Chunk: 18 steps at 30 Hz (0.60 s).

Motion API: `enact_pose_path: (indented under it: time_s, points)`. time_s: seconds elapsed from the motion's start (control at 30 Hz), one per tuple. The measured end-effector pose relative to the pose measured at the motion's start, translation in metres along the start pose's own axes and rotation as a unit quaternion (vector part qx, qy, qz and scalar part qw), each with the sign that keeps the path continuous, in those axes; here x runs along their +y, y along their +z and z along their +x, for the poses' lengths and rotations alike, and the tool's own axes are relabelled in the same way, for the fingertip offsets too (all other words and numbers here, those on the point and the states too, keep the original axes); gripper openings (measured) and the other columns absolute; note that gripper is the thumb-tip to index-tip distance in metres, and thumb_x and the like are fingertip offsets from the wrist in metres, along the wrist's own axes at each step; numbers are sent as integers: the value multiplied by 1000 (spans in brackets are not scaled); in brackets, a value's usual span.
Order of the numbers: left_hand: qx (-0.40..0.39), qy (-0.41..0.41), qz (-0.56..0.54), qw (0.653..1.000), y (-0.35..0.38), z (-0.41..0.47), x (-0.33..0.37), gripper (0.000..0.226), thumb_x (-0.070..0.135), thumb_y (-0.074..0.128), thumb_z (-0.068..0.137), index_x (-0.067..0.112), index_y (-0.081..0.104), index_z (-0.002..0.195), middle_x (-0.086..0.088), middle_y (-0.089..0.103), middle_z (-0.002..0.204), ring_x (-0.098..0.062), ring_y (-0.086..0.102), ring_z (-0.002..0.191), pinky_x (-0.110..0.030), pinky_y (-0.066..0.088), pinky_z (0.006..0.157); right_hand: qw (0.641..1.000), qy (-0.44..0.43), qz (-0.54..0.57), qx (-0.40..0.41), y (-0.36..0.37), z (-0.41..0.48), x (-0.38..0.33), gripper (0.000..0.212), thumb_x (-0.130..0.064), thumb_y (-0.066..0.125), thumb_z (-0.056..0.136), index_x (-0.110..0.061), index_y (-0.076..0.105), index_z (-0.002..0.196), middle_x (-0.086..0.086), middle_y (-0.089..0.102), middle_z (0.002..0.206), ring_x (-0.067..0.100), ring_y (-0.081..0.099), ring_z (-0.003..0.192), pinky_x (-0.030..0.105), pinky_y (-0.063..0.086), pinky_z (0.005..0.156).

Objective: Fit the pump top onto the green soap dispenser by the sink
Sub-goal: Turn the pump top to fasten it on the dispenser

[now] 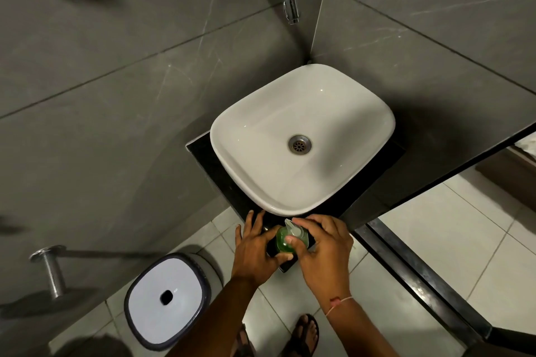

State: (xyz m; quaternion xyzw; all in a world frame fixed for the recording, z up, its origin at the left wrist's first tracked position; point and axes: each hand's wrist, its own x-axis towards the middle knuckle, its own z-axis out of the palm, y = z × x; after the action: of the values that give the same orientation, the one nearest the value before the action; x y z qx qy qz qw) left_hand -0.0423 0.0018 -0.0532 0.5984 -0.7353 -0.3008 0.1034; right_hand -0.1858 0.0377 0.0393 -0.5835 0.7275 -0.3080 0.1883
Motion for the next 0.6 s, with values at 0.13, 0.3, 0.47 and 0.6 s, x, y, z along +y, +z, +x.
enact_pose_path:
  time_s: [0.13,0.3,0.47,0.6]
  points:
    - [1,1,-1,1000,-2,-1,1,68,59,69,71,42,47,133,-1,15,161,-24,-2,149,-59,5,118,994,-68,-7,-86,-14,14,4,35,-20,78,73,-37,73,102,-12,60,113,18,46,119,44,35,102]
    - [1,3,-4,1000,-3,-1,2,67,57,72,70,42,49,132,-3,16,161,-26,-2,149,-59,4,118,953,-165,-79,-240,-37,40,8,42,-12,64,80,-44,68,107,-10,51,135,20,29,139,45,23,111]
    - [-1,1,-2,1000,-2,-1,1,69,58,71,71,39,49,133,-4,13,162,-26,-4,149,-59,3,119,917,-244,-133,-287,-47,56,5,43,-6,60,82,-42,69,104,-5,40,151,28,17,148,52,19,115]
    - [-3,-2,5,1000,-2,0,2,70,60,71,70,39,49,133,-3,13,162,-25,-5,149,-58,3,119,898,-262,-143,-322,-50,65,1,42,-7,57,85,-41,69,105,-6,33,155,28,7,150,54,14,117]
